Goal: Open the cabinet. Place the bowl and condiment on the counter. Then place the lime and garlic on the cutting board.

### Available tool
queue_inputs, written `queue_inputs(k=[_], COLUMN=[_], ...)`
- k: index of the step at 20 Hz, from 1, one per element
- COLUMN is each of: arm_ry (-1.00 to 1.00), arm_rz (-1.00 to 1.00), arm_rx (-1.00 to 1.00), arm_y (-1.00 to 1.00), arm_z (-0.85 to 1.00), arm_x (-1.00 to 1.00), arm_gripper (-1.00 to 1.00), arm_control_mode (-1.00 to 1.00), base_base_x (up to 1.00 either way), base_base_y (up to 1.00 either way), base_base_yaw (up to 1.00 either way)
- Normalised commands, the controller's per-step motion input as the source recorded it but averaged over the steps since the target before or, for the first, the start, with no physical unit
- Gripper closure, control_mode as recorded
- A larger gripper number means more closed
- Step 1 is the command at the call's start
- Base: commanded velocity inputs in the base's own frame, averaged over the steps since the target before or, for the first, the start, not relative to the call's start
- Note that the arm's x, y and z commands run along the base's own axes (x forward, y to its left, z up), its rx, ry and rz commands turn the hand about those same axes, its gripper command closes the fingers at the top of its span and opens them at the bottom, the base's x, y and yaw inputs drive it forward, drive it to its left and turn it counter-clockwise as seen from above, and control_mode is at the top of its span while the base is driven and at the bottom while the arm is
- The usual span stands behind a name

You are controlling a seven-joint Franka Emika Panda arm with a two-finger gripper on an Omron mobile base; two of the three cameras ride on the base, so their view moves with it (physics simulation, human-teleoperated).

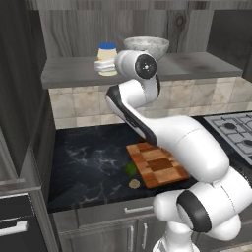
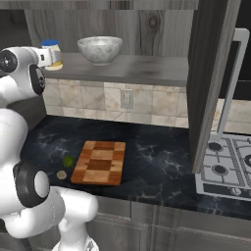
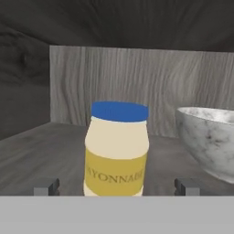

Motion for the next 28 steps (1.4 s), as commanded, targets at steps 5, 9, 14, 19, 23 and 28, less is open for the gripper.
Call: queue_inputs(k=[5, 9, 14, 19, 23, 28], arm_ry=[0.00, 0.00, 0.00, 0.00, 0.00, 0.00], arm_rz=[-0.02, -0.02, -0.03, -0.03, -0.03, -0.03], arm_rx=[0.00, 0.01, 0.00, 0.00, 0.00, 0.00], arm_y=[0.16, 0.13, 0.11, 0.05, 0.05, 0.07], arm_z=[-0.06, -0.08, -0.09, -0.07, -0.07, -0.06], arm_x=[0.27, 0.23, 0.25, 0.26, 0.27, 0.27], arm_gripper=[-1.00, -1.00, -1.00, -1.00, -1.00, -1.00], arm_control_mode=[-1.00, -1.00, -1.00, -1.00, -1.00, -1.00], base_base_x=[0.00, 0.00, 0.00, 0.00, 0.00, 0.00], base_base_y=[0.00, 0.00, 0.00, 0.00, 0.00, 0.00], base_base_yaw=[0.00, 0.00, 0.00, 0.00, 0.00, 0.00])
